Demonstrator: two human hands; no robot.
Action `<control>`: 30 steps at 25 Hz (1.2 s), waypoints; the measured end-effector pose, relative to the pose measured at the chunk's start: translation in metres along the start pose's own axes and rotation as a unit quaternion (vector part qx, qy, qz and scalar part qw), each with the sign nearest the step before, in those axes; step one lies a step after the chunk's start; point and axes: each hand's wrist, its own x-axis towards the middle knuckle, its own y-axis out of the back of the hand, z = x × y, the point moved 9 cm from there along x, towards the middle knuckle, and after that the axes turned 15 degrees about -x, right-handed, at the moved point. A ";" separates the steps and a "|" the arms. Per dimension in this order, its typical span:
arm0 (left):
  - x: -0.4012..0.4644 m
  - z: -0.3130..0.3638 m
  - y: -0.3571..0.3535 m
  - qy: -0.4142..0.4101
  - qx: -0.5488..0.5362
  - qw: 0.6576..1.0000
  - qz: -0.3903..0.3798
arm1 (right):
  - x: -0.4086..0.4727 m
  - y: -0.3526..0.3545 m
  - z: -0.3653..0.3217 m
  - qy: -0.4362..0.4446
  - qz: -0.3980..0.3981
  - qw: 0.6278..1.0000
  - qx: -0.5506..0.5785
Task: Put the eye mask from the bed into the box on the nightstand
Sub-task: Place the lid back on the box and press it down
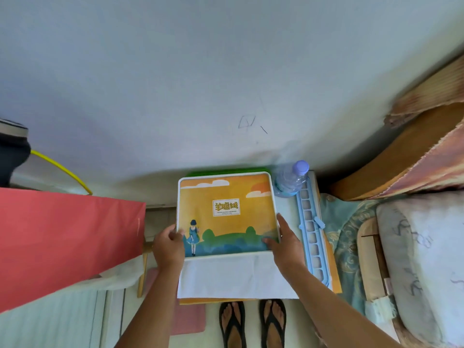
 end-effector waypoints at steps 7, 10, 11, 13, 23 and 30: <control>0.005 -0.004 -0.013 -0.002 0.030 0.997 0.069 | 0.006 -0.001 -0.001 -0.016 0.111 0.993 -0.036; 0.010 0.010 -0.019 -0.046 0.058 0.995 0.072 | 0.014 -0.002 0.001 -0.028 0.120 0.992 -0.004; 0.011 0.013 -0.021 -0.070 0.082 0.992 0.067 | 0.015 -0.002 0.001 -0.030 0.120 0.992 -0.005; 0.009 0.015 -0.027 -0.107 0.143 0.983 0.052 | 0.017 -0.003 0.001 -0.032 0.121 0.992 -0.029; 0.006 -0.004 -0.041 -0.145 0.236 0.960 -0.045 | 0.014 -0.018 0.000 0.021 0.086 0.959 -0.270; -0.002 -0.014 -0.062 -0.254 0.394 0.836 -0.284 | 0.023 -0.022 -0.013 0.228 -0.014 0.878 -0.422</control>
